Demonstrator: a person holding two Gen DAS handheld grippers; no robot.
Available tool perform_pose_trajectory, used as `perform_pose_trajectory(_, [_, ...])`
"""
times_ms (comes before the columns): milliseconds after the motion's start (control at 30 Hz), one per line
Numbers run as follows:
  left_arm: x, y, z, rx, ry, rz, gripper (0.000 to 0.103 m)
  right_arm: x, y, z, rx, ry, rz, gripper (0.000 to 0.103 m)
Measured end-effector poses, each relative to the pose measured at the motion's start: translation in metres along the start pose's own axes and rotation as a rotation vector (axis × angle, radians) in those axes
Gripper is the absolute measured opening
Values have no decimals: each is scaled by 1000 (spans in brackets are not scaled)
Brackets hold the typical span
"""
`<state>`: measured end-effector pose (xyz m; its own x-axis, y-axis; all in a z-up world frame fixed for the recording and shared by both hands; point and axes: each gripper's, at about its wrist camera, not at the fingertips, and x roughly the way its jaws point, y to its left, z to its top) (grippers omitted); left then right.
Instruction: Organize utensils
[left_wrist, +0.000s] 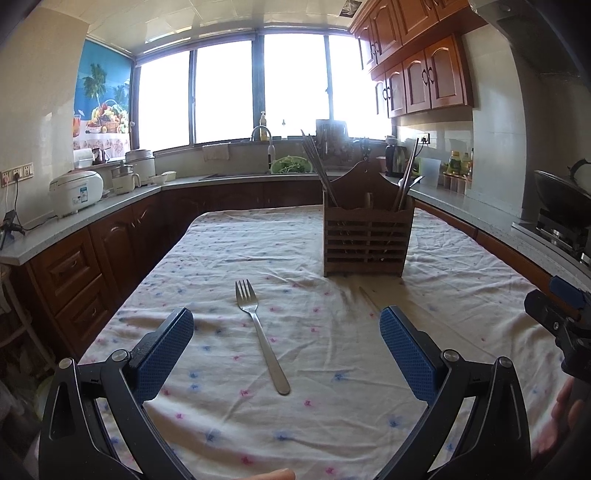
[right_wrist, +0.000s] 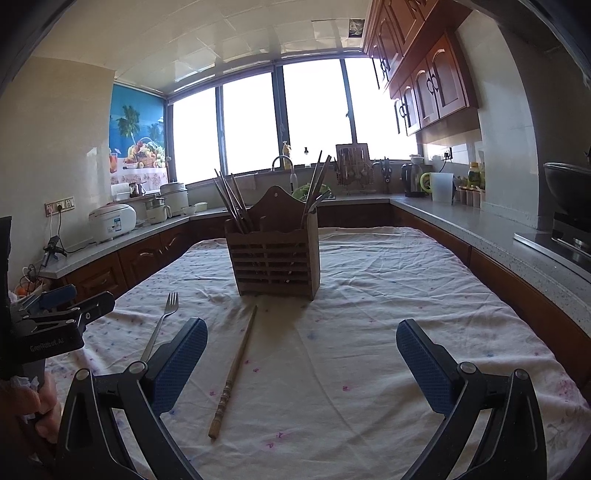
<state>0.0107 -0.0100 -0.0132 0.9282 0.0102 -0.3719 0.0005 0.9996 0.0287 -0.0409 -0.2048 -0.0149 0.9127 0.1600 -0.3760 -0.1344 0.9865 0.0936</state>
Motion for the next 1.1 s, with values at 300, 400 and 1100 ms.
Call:
perform_pose_trajectory(300, [-3,-3,1,9,-5,-5,103,-2,1,3,3,-5,-2,103])
perform_pose_trajectory(400, [-3,-2,2,7,-8,-3,103,-2,1,4,1,-8,1,103])
perform_pose_trajectory(1100, [-2,-2,4,8,-6,-1,103,-3,3,8,5,-17,16,103])
